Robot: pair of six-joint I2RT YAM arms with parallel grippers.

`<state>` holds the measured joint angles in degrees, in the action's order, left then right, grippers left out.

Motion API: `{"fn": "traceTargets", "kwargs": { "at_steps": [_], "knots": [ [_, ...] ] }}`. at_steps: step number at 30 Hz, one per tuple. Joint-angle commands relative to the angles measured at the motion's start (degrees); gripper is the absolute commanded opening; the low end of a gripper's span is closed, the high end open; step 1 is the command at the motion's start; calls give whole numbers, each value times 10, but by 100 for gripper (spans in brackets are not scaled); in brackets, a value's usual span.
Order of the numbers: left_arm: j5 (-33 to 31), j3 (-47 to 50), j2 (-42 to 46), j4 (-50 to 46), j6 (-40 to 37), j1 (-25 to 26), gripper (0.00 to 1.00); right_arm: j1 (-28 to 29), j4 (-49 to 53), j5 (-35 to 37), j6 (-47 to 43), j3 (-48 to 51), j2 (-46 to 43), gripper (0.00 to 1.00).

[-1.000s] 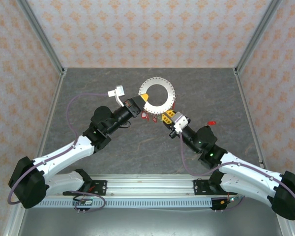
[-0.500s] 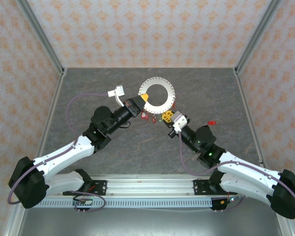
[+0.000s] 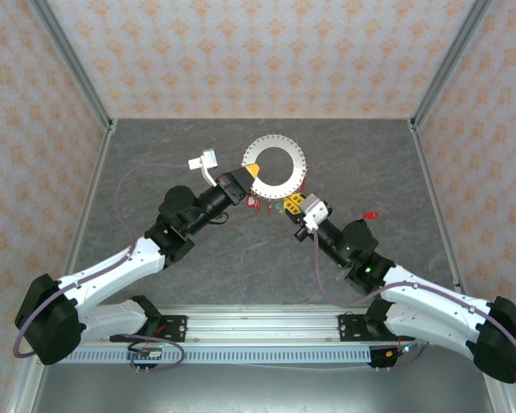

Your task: Put the keys on the keyring

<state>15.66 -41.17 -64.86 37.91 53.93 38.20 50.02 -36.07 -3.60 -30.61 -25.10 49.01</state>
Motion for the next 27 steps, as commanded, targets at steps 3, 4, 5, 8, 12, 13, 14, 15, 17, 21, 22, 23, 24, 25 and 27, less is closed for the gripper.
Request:
{"fn": "traceTargets", "kwargs": {
  "at_steps": [3, 4, 5, 8, 12, 13, 14, 15, 17, 21, 22, 23, 24, 25, 27],
  "knots": [
    [-7, -6, 7, 19, 0, -4, 0, 4, -36, -3, 17, -11, -8, 13],
    [-7, -7, 6, 19, 1, -4, 0, 3, -37, -3, 18, -9, -8, 13],
    [-7, -7, 5, 20, 2, -4, 0, 3, -38, -4, 19, -8, -8, 13],
    [-6, -6, 6, 22, 2, -5, 0, 3, -42, -3, 21, -5, -9, 12],
    [-7, -8, 6, 22, 3, -4, 0, 3, -35, 0, 19, -4, -12, 10],
    [-7, -8, 6, 21, 3, -4, 0, 3, -31, 0, 16, -3, -13, 10],
    [-7, -8, 5, 21, 2, -4, 0, 3, -27, 0, 15, -2, -13, 11],
    [-7, -9, 5, 21, 2, -5, 0, 3, -24, 0, 15, -1, -14, 11],
    [-7, -9, 4, 21, 3, -4, 0, 3, -22, -1, 15, 2, -15, 12],
    [-7, -10, 5, 19, 3, -4, 0, 3, -20, -1, 17, 6, -18, 13],
    [-7, -10, 5, 21, 3, -4, 0, 3, -19, 0, 16, 7, -18, 13],
    [-7, -11, 4, 22, 4, -4, 0, 3, -18, 0, 15, 7, -19, 14],
    [-6, -11, 3, 22, 4, -4, 0, 3, -15, 0, 14, 7, -20, 15],
    [-7, -10, 5, 22, 4, -4, 0, 3, -13, 0, 14, 7, -21, 15],
    [-8, -10, 4, 21, 4, -4, 0, 3, -12, 1, 13, 7, -21, 15]
  ]
}}
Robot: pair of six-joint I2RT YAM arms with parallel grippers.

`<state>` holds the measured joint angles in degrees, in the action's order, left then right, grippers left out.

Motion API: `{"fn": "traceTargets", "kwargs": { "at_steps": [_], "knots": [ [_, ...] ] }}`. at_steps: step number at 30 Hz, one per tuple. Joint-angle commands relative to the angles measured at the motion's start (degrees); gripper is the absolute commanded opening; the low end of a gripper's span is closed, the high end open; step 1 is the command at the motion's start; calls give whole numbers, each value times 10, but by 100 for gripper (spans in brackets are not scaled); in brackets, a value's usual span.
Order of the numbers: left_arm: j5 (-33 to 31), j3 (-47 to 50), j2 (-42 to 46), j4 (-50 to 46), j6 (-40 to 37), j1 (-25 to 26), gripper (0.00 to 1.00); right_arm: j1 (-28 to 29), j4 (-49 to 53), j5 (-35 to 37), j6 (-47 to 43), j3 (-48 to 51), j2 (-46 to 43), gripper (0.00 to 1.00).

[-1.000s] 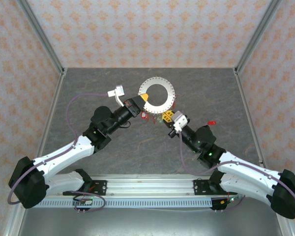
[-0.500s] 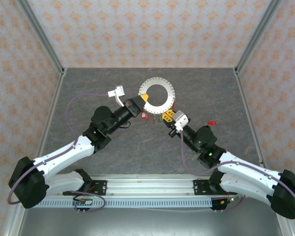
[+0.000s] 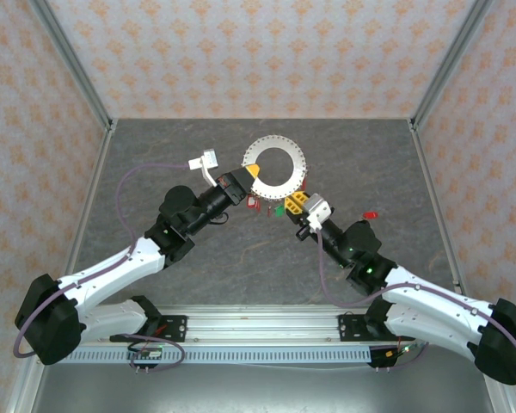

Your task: Put the keys on the keyring

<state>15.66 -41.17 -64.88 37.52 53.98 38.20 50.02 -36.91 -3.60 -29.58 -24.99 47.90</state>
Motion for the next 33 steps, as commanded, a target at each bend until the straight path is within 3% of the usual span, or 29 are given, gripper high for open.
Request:
{"fn": "traceTargets", "kwargs": {
  "at_steps": [1, 6, 17, 24, 33],
  "knots": [
    [-8, -10, 5, 25, 4, -4, 0, 3, -1, 1, 2, 6, -10, 14],
    [-8, -10, 6, 26, 4, -4, 0, 3, 5, -2, -3, 6, -8, 9],
    [-8, -11, 5, 23, 3, -4, 0, 3, 8, 3, -5, 7, -6, 13],
    [-11, -10, 6, 19, 3, -4, 0, 3, 9, 12, -3, 5, -7, 0],
    [-55, -10, 4, -49, 20, -4, 0, 3, -4, 1, 23, -12, -5, 0]
  ]
}}
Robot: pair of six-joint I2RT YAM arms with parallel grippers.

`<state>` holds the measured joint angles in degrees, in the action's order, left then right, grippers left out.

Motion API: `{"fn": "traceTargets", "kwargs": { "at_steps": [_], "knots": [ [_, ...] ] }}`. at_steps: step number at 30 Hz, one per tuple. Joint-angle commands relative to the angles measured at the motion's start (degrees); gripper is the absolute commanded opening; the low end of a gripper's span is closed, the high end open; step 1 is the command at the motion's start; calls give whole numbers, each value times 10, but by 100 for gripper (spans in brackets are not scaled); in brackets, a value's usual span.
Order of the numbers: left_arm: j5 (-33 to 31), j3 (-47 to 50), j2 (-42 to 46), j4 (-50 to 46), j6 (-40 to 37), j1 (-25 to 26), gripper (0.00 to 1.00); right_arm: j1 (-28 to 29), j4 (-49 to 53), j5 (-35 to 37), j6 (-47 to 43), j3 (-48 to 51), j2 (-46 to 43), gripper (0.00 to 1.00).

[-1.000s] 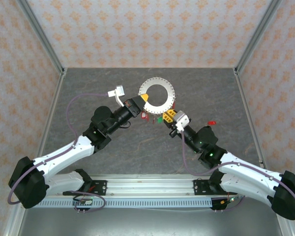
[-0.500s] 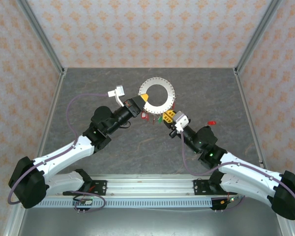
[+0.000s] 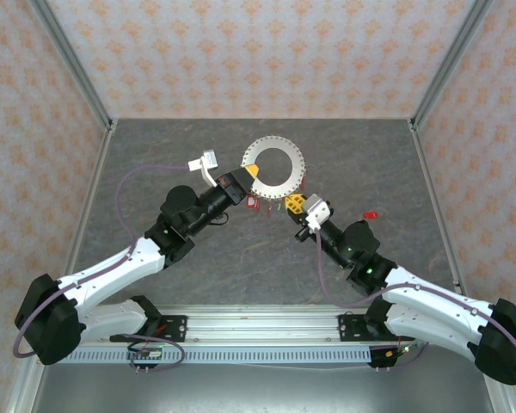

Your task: Put the keys on the keyring

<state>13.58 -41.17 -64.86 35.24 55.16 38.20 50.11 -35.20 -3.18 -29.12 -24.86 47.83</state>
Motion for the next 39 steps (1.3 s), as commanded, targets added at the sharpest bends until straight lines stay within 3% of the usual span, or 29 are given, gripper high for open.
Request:
{"fn": "traceTargets", "kwargs": {
  "at_steps": [1, 7, 12, 19, 25, 32, 39],
  "knots": [
    [-37, -11, 2, -40, 13, -4, 0, 3, -20, -3, 21, -15, -1, 0],
    [-37, 2, -12, -54, 49, -4, 5, 3, -38, 17, 35, -13, 22, 0],
    [-45, 19, -14, -54, 64, -4, 3, 3, -34, 39, 38, -18, 31, 0],
    [-48, 14, -9, -57, 46, -4, 0, 3, 63, 70, 24, -49, 28, 0],
    [-54, 16, 0, -56, 34, -4, 0, 3, 141, 33, 38, -60, 9, 0],
    [-59, 11, 5, -58, 22, -4, 0, 3, 195, 52, 45, -75, 3, 0],
    [-66, 2, 10, -89, 18, -3, 0, 3, 137, 39, 76, -74, 2, 0]
  ]
}}
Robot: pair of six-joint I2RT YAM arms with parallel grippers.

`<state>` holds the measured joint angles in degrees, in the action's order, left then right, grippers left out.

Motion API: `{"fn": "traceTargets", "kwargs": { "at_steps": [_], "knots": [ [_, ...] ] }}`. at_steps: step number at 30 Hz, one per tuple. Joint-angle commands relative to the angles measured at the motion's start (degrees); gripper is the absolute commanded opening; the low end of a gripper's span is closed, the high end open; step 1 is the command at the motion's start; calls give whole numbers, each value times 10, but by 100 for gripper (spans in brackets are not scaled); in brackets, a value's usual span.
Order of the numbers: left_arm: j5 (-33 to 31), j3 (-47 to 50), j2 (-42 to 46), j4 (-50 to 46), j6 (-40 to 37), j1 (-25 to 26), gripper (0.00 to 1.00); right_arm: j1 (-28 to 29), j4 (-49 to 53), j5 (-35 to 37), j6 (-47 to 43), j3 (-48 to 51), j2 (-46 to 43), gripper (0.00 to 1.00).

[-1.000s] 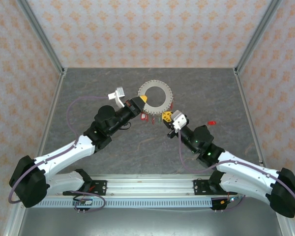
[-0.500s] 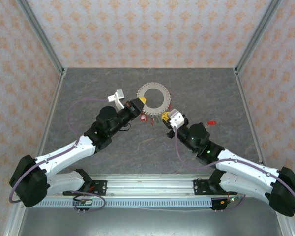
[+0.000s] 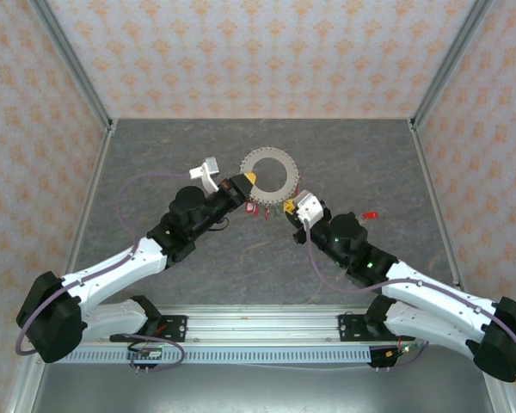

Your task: Put the keys on the keyring

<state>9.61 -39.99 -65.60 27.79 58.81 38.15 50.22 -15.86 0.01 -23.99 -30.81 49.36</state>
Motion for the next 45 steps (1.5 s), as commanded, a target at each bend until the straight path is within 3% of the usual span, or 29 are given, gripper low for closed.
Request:
{"fn": "traceTargets", "kwargs": {
  "at_steps": [1, 8, 15, 17, 23, 27, 34, 39, 45],
  "knots": [
    [-29, -8, 18, -14, -16, -3, 0, 1, -74, 5, 27, -9, -12, 0],
    [-22, -3, 6, -17, 8, 0, 10, 1, -136, -18, 33, -3, 14, 0],
    [-33, -4, 1, -47, 18, 1, 16, 1, -141, -6, 29, 2, 15, 0],
    [-39, -2, 1, -56, 21, 1, 22, 1, -132, -1, 23, 0, 14, 0],
    [-52, 5, 0, -62, 32, 1, 15, 1, -86, 2, 10, -9, 20, 0],
    [-63, 9, 9, -73, 31, 0, 9, 1, -52, 51, 2, -12, 23, 0],
    [-61, 12, 0, -74, 39, 1, 9, 2, -68, 39, 2, -17, 27, 0],
    [-49, 10, -11, -82, 46, 1, 18, 1, -113, 1, 14, -14, 39, 0],
    [-62, 12, -5, -117, 50, 1, 30, 1, -105, 13, 15, -13, 47, 0]
  ]
}}
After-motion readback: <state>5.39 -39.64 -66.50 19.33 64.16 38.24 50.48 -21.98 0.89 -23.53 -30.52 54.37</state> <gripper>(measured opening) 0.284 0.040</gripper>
